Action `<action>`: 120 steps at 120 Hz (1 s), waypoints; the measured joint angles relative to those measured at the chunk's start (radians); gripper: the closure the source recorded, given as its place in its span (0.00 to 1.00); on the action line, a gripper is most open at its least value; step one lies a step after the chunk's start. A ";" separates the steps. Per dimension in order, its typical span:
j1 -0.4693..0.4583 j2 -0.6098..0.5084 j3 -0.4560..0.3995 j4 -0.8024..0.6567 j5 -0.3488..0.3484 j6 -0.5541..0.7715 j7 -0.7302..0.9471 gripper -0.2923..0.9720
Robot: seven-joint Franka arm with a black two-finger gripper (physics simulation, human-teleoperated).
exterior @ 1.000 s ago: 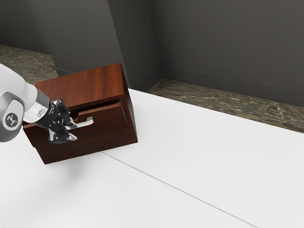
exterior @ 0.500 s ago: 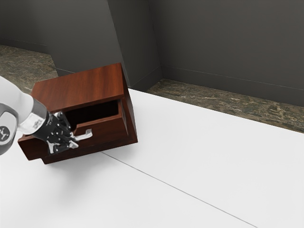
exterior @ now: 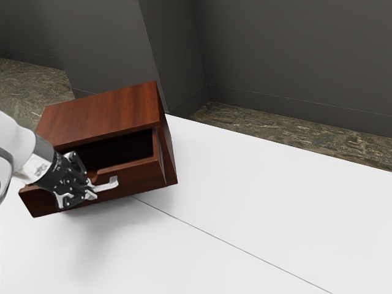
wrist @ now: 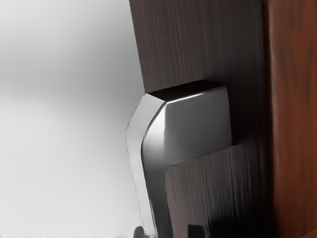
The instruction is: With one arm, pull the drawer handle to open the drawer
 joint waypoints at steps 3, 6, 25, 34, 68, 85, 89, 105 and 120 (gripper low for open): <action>0.000 -0.006 -0.002 -0.004 0.000 -0.001 -0.001 0.85; 0.001 -0.011 -0.006 -0.007 0.000 -0.002 -0.001 0.85; 0.003 -0.032 -0.023 -0.022 -0.001 -0.007 -0.005 0.85; 0.002 -0.042 -0.033 -0.027 -0.001 -0.009 -0.007 0.85; 0.056 -0.112 -0.092 -0.075 0.001 -0.022 -0.021 0.85; 0.059 -0.145 -0.109 -0.099 0.000 -0.028 -0.027 0.85; 0.060 -0.155 -0.113 -0.105 0.000 -0.030 -0.028 0.85; 0.068 -0.191 -0.136 -0.126 0.000 -0.037 -0.035 0.85; 0.079 -0.220 -0.157 -0.143 0.000 -0.042 -0.040 0.85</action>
